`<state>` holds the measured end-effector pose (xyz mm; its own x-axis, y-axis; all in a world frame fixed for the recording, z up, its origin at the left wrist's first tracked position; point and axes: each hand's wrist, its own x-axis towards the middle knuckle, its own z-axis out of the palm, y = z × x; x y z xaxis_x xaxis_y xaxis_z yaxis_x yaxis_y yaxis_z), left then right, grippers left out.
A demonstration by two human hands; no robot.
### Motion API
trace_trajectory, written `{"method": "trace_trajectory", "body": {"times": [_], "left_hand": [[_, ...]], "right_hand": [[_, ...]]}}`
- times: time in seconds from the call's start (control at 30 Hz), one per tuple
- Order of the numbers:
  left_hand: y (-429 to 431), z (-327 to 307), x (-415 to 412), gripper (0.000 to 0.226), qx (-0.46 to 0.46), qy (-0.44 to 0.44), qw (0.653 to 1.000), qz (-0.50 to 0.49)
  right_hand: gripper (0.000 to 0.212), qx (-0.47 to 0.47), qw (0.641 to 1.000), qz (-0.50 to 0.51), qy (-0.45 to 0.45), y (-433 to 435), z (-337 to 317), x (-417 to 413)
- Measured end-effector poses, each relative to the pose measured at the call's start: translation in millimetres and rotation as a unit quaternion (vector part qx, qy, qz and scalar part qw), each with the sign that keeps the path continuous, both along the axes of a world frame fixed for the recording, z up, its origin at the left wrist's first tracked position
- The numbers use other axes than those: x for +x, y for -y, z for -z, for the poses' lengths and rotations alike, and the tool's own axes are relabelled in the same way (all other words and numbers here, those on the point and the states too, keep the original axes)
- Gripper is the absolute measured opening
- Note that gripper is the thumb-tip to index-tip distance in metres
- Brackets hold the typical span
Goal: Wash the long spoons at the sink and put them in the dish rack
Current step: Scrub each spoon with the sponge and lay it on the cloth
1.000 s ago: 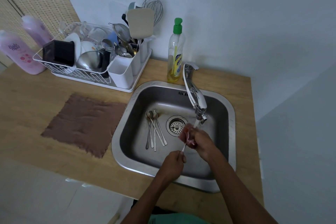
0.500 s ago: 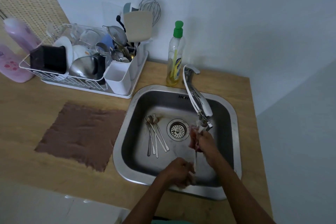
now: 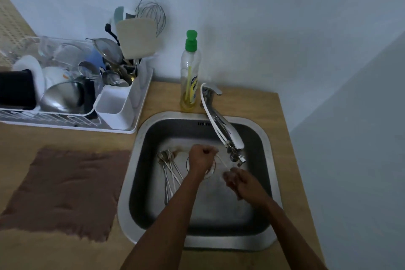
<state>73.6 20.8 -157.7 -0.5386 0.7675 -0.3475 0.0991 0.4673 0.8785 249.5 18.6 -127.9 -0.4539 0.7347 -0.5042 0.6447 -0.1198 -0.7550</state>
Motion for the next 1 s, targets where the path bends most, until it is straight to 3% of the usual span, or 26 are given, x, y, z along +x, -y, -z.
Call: {"method": "trace_trajectory", "body": {"times": [0.1,0.27,0.4,0.53,0.63,0.73,1.0], "left_hand": [[-2,1,-26,0.013,0.02,0.001,0.998,-0.065],[4,1,-15,0.011,0.02,-0.011,0.999,-0.029],[3,6,-51,0.016,-0.014,0.017,0.989,-0.146],[12,9,-55,0.01,-0.019,0.043,0.992,-0.119],[14,34,-51,0.009,-0.011,0.088,0.989,-0.121],[14,14,-61,0.014,-0.002,0.103,0.984,-0.147],[7,38,-62,0.015,-0.01,0.083,0.99,-0.112]], "right_hand": [[0.024,-0.014,1.0,-0.019,0.019,0,-7,8],[0.021,0.032,0.997,-0.053,0.048,-15,-1,-28],[0.022,-0.013,0.999,-0.019,0.049,-16,-1,-25],[0.041,-0.006,0.995,-0.07,0.072,-14,-9,-27],[0.038,0.005,0.995,-0.083,0.062,-13,-15,-40],[0.039,0.001,0.995,-0.086,0.048,-12,-12,-31],[0.033,-0.011,0.999,-0.029,0.044,-17,-8,-44]]}}
